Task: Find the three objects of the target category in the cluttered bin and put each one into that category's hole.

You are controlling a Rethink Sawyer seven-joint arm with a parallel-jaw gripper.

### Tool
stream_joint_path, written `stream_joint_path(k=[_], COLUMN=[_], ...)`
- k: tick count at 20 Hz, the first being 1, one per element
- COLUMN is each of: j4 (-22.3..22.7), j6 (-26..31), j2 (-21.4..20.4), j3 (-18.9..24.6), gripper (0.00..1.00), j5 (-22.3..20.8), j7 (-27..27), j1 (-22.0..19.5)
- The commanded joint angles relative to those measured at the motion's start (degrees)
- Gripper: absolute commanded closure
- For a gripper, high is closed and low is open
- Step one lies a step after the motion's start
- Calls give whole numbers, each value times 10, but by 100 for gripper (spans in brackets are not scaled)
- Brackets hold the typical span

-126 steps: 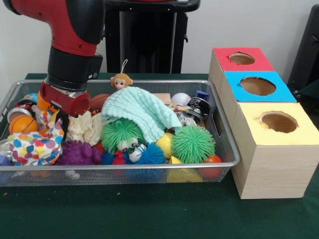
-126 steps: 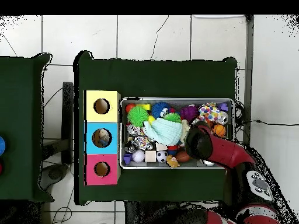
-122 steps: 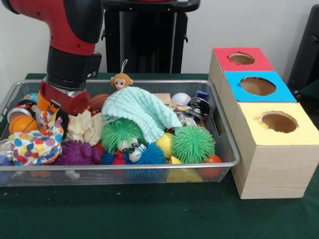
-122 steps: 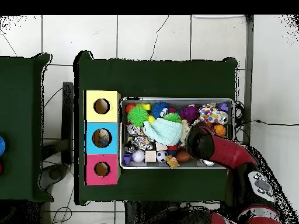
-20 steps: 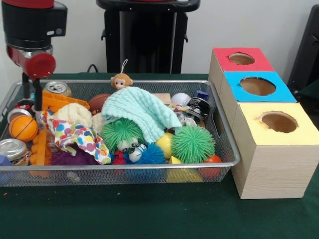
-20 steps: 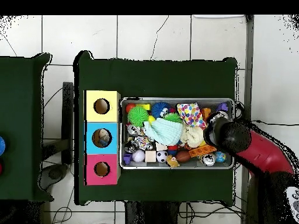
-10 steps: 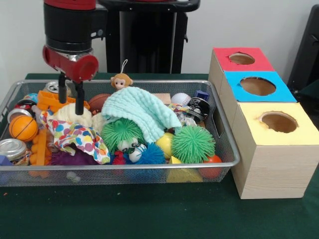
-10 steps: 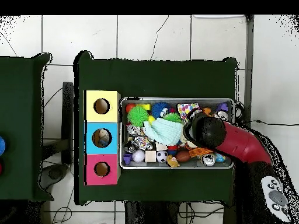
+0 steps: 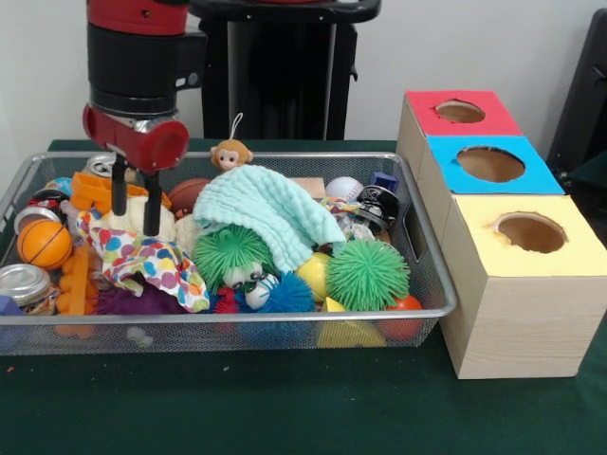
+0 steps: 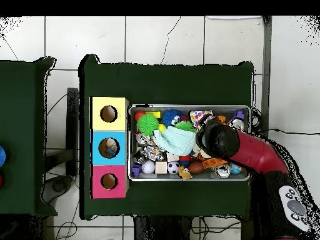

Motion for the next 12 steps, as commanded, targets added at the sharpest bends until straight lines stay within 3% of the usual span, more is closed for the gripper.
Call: stream_joint_path(k=[1, 8, 12], j4=[51, 69, 42], j6=[-80, -97, -134], j2=[60, 54, 91], j3=[44, 45, 32], gripper=[0, 0, 0], j5=[-51, -53, -64], j7=[13, 28, 36], j1=[-29, -30, -17])
